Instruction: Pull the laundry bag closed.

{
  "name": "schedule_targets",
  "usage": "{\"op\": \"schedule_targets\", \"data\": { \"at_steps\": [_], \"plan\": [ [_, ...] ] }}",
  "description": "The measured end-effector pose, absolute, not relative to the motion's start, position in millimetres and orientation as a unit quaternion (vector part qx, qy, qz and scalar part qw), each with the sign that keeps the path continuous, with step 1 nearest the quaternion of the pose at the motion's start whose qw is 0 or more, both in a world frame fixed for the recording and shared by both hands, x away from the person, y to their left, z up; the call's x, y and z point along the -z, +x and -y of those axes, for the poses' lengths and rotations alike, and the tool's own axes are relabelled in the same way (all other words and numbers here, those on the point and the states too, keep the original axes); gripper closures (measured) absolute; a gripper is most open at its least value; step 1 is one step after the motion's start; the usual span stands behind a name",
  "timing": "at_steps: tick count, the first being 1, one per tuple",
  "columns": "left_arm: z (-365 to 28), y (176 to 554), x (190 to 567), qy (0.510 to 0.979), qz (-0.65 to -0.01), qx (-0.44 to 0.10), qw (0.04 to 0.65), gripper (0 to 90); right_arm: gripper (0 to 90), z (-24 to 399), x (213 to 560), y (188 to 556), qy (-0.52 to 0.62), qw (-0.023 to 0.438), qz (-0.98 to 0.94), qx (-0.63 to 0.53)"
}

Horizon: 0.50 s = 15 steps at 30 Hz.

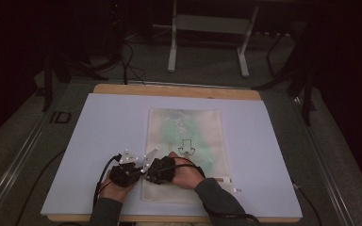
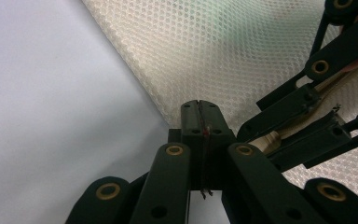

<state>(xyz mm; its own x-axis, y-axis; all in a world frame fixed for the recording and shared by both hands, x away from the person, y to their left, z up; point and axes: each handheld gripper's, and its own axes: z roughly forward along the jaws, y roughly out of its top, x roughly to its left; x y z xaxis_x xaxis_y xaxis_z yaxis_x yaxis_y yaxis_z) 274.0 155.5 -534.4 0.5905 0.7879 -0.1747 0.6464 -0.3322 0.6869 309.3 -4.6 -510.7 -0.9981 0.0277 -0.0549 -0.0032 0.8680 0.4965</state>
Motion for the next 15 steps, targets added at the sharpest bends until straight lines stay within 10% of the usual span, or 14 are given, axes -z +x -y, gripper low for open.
{"op": "schedule_targets", "data": {
  "at_steps": [15],
  "plan": [
    [-155.6,274.0,534.5,0.811,-0.442,-0.096,0.372,89.7,82.3,13.4,509.5,309.5,0.008,0.035,-0.966,-0.257]
  ]
}}
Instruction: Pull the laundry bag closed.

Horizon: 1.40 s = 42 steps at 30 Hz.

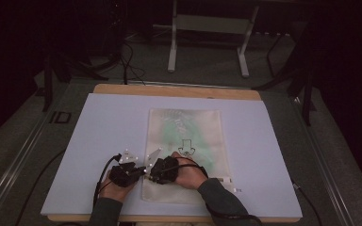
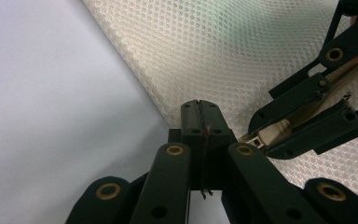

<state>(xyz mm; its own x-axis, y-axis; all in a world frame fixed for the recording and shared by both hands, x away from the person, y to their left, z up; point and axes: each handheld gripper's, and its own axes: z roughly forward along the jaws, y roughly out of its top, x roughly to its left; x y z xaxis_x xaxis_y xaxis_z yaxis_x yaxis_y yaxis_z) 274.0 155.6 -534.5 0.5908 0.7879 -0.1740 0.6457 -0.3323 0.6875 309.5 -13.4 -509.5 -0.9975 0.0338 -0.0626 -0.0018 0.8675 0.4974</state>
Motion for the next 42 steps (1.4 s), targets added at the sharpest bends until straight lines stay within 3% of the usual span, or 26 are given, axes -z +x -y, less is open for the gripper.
{"op": "schedule_targets", "data": {
  "at_steps": [42],
  "plan": [
    [-155.6,274.1,534.5,0.809,-0.444,-0.094,0.372,89.6,82.3,34.4,510.1,305.2,0.011,0.040,-0.966,-0.255]
  ]
}}
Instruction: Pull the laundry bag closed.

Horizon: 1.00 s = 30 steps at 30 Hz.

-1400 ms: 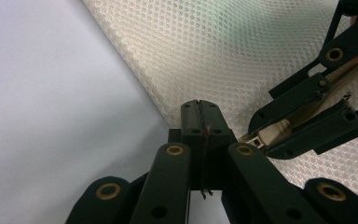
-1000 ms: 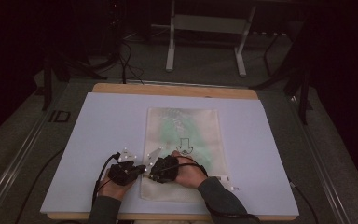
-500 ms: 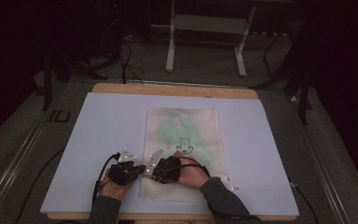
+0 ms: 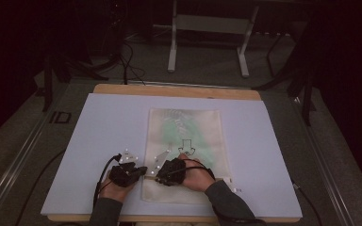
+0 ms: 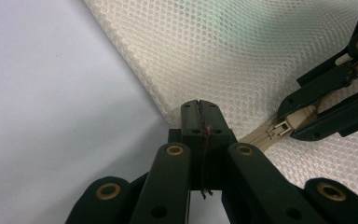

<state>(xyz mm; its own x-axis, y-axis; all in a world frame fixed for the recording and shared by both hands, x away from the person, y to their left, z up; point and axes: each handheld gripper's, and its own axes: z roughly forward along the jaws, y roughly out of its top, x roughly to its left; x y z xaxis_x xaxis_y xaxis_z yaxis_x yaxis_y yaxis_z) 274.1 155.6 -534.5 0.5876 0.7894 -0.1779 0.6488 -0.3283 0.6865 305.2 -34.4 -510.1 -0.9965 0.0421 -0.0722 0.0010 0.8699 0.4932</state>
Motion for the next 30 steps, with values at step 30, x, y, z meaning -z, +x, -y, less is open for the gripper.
{"op": "schedule_targets", "data": {
  "at_steps": [30],
  "plan": [
    [-155.4,273.8,534.3,0.810,-0.445,-0.096,0.371,89.6,82.3,53.0,506.4,302.7,0.018,0.042,-0.967,-0.252]
  ]
}}
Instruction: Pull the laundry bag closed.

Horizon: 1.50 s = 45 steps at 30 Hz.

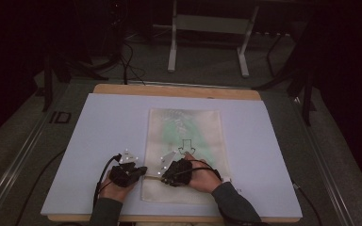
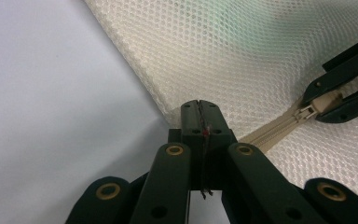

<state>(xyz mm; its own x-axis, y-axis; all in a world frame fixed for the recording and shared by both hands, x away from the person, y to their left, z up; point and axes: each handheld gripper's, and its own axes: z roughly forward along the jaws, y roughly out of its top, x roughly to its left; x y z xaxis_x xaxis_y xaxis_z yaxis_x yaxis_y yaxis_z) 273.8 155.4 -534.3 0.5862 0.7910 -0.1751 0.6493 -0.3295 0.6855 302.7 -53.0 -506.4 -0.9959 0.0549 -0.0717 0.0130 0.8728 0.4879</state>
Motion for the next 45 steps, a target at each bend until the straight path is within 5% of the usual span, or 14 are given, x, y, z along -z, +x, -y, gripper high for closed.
{"op": "schedule_targets", "data": {
  "at_steps": [45],
  "plan": [
    [-155.5,273.6,534.3,0.810,-0.444,-0.097,0.370,89.6,82.4,91.1,504.0,298.5,0.041,0.045,-0.963,-0.263]
  ]
}}
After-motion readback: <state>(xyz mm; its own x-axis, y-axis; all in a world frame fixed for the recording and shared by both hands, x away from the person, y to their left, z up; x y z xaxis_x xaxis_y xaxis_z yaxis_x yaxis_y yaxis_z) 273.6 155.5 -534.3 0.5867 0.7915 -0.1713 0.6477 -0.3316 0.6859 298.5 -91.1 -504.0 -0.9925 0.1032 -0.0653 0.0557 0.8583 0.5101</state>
